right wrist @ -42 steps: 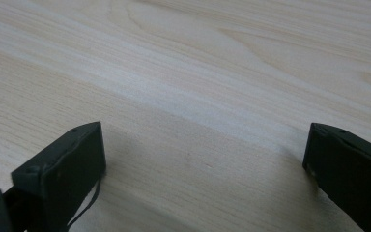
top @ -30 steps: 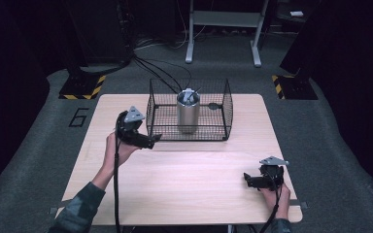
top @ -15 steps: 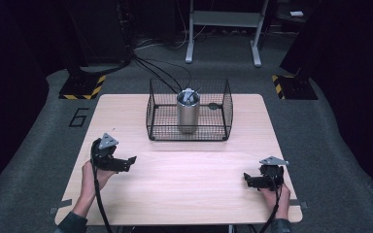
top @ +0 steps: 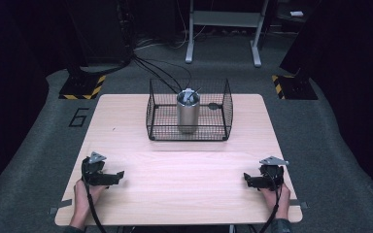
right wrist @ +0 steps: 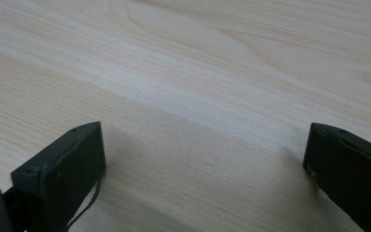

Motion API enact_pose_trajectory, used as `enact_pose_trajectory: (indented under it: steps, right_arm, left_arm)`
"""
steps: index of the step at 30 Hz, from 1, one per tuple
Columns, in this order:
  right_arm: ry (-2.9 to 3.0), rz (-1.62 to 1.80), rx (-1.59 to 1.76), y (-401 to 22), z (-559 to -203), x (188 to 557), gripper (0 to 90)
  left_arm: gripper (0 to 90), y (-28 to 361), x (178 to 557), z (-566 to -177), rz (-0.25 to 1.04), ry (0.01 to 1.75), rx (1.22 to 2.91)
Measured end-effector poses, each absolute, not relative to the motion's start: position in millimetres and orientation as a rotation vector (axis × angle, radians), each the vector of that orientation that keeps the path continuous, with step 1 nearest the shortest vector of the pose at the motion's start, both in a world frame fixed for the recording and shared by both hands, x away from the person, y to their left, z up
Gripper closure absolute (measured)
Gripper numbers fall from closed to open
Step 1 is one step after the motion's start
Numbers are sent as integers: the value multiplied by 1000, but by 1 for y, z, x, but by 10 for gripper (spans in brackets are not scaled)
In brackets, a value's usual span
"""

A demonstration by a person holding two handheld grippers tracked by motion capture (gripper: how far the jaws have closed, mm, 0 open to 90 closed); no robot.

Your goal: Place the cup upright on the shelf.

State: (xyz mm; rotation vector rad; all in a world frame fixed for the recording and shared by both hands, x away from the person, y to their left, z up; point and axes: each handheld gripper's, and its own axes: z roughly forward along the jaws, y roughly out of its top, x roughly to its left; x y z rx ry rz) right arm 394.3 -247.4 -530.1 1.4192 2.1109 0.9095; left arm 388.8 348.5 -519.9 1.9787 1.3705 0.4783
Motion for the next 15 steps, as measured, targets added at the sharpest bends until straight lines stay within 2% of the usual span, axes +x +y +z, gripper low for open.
enact_pose_trajectory:
  steps: [4,10,15]
  right_arm:
    - [2111,910,1419,-247,-530,394,7]
    - [2109,908,1418,-247,-530,394,6]
    - [2107,904,1418,-247,-530,394,2]
  left_arm:
    - [0,353,388,-527,500,1395,1968]
    - [0,354,386,-532,605,1398,1963]
    - [0,354,386,-533,606,1407,1954]
